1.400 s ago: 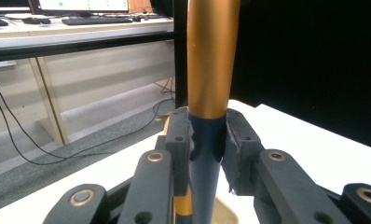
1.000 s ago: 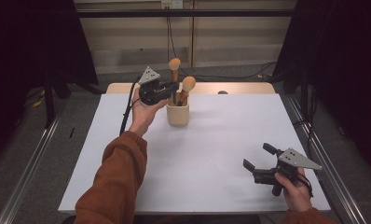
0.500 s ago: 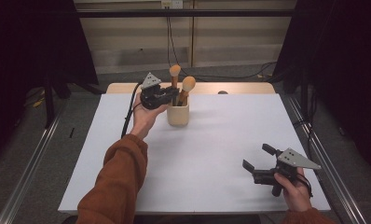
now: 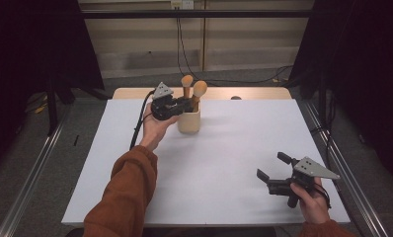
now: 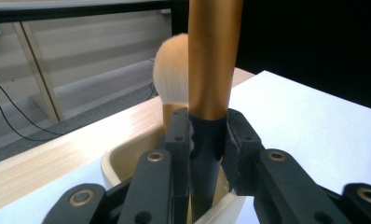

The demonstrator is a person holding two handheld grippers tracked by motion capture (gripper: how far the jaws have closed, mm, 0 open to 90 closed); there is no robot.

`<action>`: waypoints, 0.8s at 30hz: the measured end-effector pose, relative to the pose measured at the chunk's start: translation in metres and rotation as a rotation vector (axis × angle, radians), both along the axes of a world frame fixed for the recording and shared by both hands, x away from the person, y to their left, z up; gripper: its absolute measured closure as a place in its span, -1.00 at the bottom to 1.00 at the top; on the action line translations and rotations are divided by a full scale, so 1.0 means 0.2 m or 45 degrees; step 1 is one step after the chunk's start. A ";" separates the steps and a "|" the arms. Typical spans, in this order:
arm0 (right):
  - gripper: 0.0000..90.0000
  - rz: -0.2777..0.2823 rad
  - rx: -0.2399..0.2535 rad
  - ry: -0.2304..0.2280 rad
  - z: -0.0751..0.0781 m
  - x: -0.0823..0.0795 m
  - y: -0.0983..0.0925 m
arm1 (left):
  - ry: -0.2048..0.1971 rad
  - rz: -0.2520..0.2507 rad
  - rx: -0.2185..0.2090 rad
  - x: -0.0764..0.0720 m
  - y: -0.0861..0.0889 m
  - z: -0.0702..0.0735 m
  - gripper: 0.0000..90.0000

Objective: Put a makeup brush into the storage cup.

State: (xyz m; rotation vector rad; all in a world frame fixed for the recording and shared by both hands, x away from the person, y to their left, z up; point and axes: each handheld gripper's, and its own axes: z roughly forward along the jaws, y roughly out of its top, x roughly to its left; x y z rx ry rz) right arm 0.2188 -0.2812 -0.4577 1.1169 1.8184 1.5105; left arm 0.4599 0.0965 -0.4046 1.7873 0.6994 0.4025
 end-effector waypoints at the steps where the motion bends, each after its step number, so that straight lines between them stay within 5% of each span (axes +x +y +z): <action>1: -1.00 -0.001 -0.001 -0.002 0.00 0.00 0.00 | 0.004 0.001 0.007 0.00 0.00 -0.01 0.65; 24: -1.00 0.006 -0.012 0.001 -0.01 0.01 0.01 | 0.082 0.051 0.051 0.02 0.02 -0.09 0.55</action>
